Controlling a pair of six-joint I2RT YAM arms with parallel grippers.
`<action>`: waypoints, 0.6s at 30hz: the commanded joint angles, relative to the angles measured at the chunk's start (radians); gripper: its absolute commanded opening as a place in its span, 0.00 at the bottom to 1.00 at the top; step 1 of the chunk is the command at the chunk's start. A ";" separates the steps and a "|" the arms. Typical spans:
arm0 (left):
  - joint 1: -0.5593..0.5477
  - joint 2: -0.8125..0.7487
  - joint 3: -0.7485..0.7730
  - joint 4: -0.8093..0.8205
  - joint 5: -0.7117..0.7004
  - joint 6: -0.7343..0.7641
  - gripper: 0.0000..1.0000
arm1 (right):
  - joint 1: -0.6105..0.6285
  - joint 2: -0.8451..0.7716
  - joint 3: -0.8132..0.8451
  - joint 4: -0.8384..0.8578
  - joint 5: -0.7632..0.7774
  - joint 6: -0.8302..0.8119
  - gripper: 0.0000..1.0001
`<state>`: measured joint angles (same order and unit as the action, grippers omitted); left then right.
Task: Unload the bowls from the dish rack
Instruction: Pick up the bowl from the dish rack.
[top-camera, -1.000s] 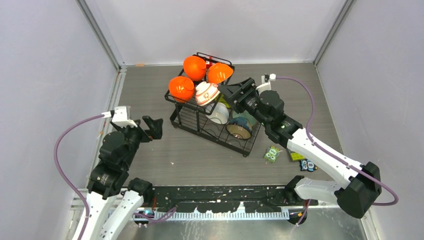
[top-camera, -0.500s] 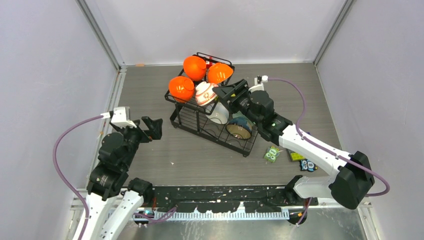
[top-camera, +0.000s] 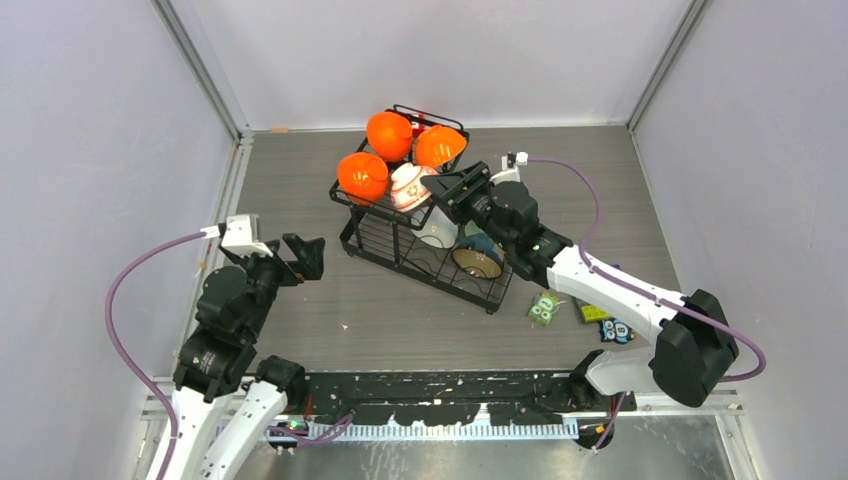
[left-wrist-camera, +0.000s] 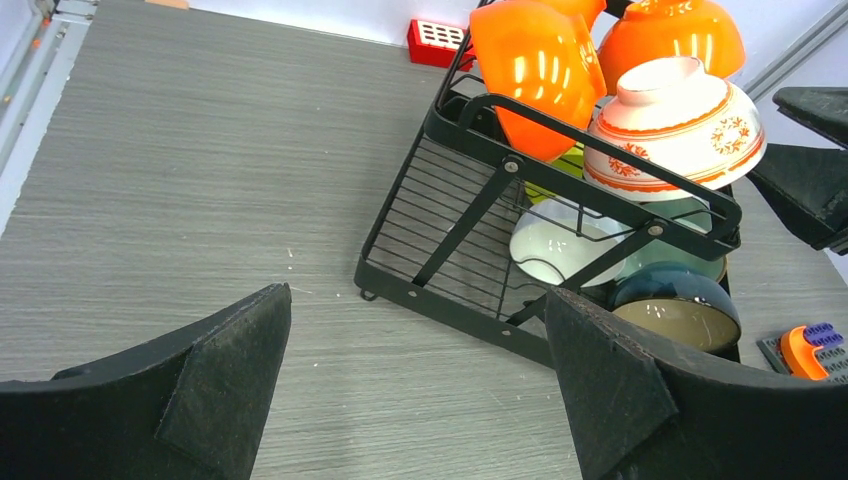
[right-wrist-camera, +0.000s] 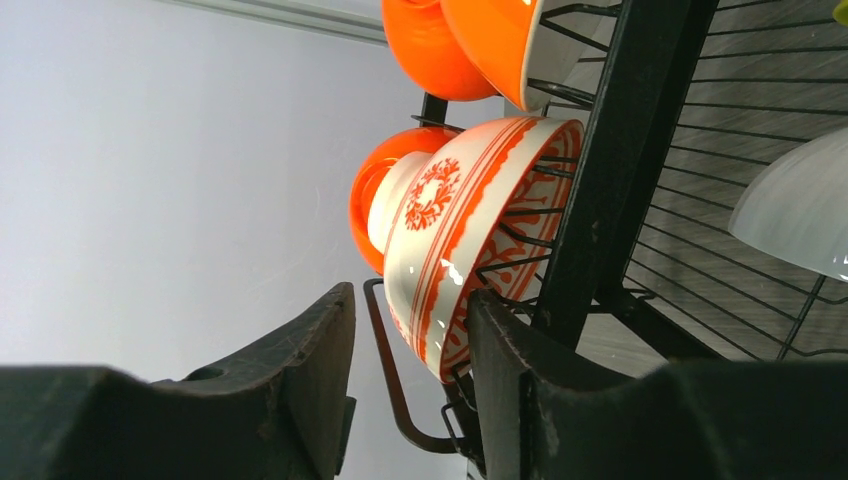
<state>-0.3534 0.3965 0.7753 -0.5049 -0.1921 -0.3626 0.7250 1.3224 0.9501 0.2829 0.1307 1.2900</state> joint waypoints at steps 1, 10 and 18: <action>-0.002 -0.004 -0.003 0.052 -0.018 -0.007 0.99 | 0.005 0.009 -0.024 0.109 0.026 0.010 0.48; -0.002 0.004 -0.002 0.049 -0.027 -0.007 0.99 | 0.005 0.027 -0.075 0.218 0.013 0.011 0.41; -0.002 0.013 -0.002 0.049 -0.028 -0.010 0.99 | 0.005 0.040 -0.115 0.345 -0.015 -0.007 0.35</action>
<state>-0.3534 0.3977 0.7753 -0.5049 -0.2092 -0.3630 0.7254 1.3518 0.8421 0.5095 0.1188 1.2964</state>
